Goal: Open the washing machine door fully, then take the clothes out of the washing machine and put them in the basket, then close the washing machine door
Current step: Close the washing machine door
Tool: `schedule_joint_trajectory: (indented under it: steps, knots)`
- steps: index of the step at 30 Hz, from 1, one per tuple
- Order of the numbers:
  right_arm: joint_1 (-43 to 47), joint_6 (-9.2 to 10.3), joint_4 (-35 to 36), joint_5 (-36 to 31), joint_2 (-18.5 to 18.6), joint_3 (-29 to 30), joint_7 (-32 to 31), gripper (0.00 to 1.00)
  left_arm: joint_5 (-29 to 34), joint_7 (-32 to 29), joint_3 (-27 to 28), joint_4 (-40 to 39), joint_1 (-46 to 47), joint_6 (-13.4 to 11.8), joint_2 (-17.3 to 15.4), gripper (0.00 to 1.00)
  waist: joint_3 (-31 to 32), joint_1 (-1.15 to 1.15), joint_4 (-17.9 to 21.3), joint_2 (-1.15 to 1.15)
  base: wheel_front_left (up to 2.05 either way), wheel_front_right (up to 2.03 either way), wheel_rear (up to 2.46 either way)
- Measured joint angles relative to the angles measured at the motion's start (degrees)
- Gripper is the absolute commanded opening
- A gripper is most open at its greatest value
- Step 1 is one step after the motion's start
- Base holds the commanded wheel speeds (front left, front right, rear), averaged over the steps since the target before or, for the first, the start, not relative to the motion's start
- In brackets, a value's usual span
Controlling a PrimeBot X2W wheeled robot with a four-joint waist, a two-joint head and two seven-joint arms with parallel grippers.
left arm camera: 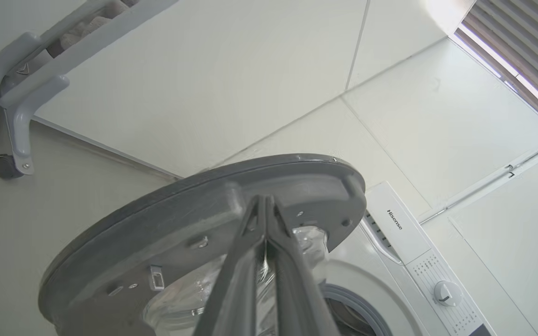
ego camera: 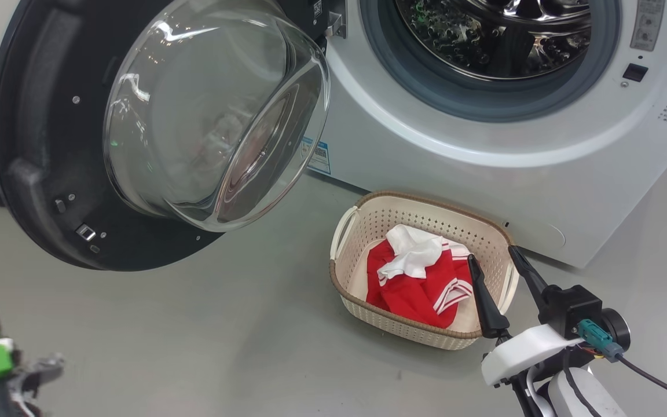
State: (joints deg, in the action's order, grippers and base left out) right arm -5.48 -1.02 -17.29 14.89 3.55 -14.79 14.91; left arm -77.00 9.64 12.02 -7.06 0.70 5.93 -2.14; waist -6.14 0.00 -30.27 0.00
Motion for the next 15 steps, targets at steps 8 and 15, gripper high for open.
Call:
schedule_joint_trajectory:
  steps: [8, 15]
  knots:
    - [-0.5, 0.14, 0.3, -0.5, 0.2, 0.1, 0.0, 1.0, -8.8, -4.3, 8.3, 2.8, 4.6, 0.2, -4.4, 0.0, -1.4, 0.0, 0.1, 0.0, 0.0, 0.0, 0.0]
    - [-1.4, 0.12, 0.5, -0.9, 0.6, -0.3, -0.3, 1.0, -16.0, -9.8, 14.0, 11.3, 8.8, -1.2, -10.8, 0.0, -2.9, 0.0, 0.5, 0.0, 0.0, 0.0, 0.0]
